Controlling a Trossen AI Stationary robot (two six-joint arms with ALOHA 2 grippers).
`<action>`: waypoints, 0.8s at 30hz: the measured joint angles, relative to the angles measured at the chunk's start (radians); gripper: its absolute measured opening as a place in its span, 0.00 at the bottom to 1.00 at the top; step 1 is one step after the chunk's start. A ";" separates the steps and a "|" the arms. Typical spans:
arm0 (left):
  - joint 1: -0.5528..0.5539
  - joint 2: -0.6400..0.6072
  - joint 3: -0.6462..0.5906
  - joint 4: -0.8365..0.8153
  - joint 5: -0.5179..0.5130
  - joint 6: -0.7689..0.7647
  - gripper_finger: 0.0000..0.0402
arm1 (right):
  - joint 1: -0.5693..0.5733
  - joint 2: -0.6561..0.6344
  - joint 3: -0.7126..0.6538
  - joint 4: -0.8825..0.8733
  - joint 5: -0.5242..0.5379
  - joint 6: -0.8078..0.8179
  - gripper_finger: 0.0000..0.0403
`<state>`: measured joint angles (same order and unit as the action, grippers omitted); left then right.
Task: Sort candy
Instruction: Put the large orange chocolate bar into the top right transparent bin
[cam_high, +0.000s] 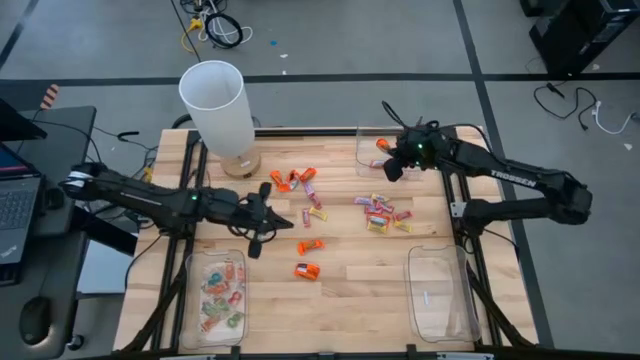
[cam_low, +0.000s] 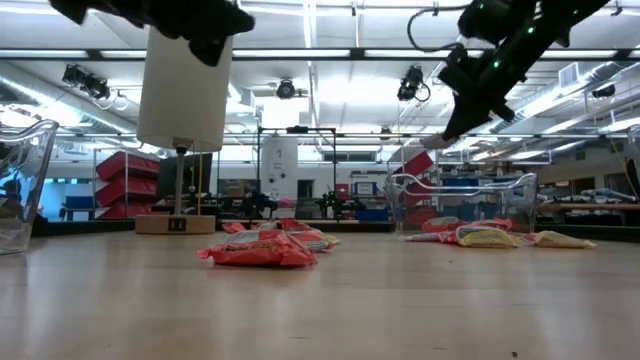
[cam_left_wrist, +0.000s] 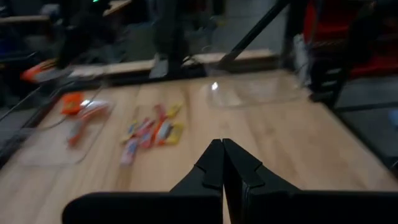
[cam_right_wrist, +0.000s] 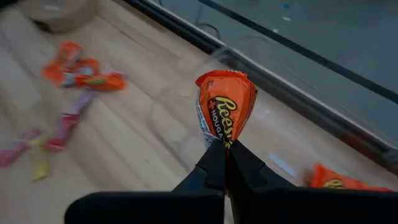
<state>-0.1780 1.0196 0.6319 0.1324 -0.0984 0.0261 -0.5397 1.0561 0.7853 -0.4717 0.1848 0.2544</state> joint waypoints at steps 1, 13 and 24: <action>-0.012 -0.018 0.000 -0.027 -0.025 -0.001 0.00 | -0.015 0.014 0.000 0.005 0.000 -0.010 0.00; -0.186 -0.248 0.000 -0.147 -0.080 -0.003 0.00 | -0.162 0.194 0.000 0.007 -0.036 0.002 0.00; -0.282 -0.365 0.000 -0.416 -0.410 -0.140 0.00 | -0.209 0.300 0.000 0.016 -0.060 0.012 0.06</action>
<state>-0.4598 0.6541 0.6319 -0.2839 -0.5088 -0.1134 -0.7485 1.3562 0.7853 -0.4557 0.1246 0.2668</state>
